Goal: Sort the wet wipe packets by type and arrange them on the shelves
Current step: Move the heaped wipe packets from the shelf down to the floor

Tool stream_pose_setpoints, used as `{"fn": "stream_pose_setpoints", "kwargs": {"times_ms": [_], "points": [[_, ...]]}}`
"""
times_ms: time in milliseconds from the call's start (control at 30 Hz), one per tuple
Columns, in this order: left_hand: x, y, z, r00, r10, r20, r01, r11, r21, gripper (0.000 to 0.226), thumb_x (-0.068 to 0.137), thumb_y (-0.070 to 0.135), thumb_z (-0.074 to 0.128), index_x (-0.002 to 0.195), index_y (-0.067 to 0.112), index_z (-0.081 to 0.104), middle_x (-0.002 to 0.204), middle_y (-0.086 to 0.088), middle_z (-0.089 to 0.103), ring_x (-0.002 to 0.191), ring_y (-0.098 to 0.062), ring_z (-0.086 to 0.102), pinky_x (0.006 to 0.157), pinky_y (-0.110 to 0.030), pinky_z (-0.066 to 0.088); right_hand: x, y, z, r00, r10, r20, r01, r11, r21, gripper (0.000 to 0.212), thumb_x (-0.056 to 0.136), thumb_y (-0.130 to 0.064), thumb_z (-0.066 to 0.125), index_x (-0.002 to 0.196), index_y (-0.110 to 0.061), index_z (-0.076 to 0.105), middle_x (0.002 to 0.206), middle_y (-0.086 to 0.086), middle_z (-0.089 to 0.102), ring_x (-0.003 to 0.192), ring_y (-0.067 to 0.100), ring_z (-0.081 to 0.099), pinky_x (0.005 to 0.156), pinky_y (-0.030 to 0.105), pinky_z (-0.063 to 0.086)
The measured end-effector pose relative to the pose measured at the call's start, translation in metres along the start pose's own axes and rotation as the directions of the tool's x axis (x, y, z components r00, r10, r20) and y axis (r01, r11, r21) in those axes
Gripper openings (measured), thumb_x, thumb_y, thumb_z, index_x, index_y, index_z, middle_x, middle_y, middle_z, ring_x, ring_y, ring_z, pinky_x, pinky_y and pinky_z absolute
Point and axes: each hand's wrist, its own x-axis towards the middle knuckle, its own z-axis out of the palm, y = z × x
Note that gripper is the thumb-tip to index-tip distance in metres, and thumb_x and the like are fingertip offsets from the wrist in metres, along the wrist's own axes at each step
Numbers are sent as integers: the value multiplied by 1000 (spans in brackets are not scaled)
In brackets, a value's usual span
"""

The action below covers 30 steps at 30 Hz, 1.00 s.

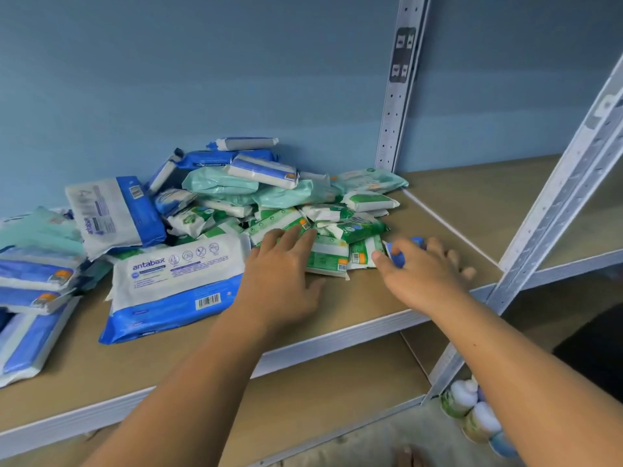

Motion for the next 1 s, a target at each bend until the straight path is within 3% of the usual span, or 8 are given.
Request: {"fn": "stream_pose_setpoints", "kwargs": {"times_ms": [67,167,333,433,567,700,900,1000], "points": [[4,3,3,999,-18,-27,19,998,56,83,87,52,60,157,25,25,150,2,41,134,-30,30,109,-44,33,5,1,0,999,-8,-33,9,1000,6,36,87,-66,51,112,-40,49,132,5,43,123,32,40,98,47,29],[7,0,5,997,-40,-68,45,997,68,80,83,57,62,152,23,38,132,1,53,120,-28,37,102,-42,36,9,5,0,997,63,-45,-61,997,38,58,77,-61,65,124,-33,48,131,7,49,124,33,46,99,47,35],[1,-5,-2,986,-51,-157,58,998,40,68,74,63,62,128,22,64,114,2,59,108,-27,43,91,-42,41,10,7,-13,979,199,-41,-195,977,84,29,65,-42,64,81,-18,61,89,3,64,86,29,58,89,39,47],[-2,-11,-9,967,-103,-232,106,994,2,63,72,62,63,117,18,68,108,0,60,103,-29,47,85,-43,45,9,4,-17,968,235,-89,-209,950,232,30,65,-44,60,79,-17,61,83,2,62,83,30,59,88,41,51],[-5,-24,-15,918,-209,-338,201,978,-59,62,73,63,63,112,14,67,108,-5,61,102,-33,50,82,-45,47,10,-4,-2,963,134,-234,-5,876,483,54,63,-67,52,93,-23,63,92,-1,62,86,26,61,82,43,55],[-4,-29,-14,877,-317,-361,299,948,-104,63,79,57,71,123,12,62,118,-9,60,113,-36,48,88,-48,44,10,-12,14,960,-34,-277,161,879,449,39,73,-58,71,91,-24,63,91,0,58,88,24,58,79,39,53],[5,-21,-3,886,-384,-260,395,919,-13,70,84,69,58,135,22,48,134,1,53,125,-31,34,94,-49,31,9,-26,27,982,115,-152,-64,949,308,82,53,-96,54,90,-23,63,101,1,61,102,28,57,90,44,49],[10,-19,4,898,-394,-198,416,906,83,81,78,78,54,136,23,40,135,4,46,124,-31,28,91,-50,30,8,-30,21,977,182,-108,-157,966,207,84,60,-90,60,108,-21,62,120,4,56,121,31,45,93,44,35]]}}
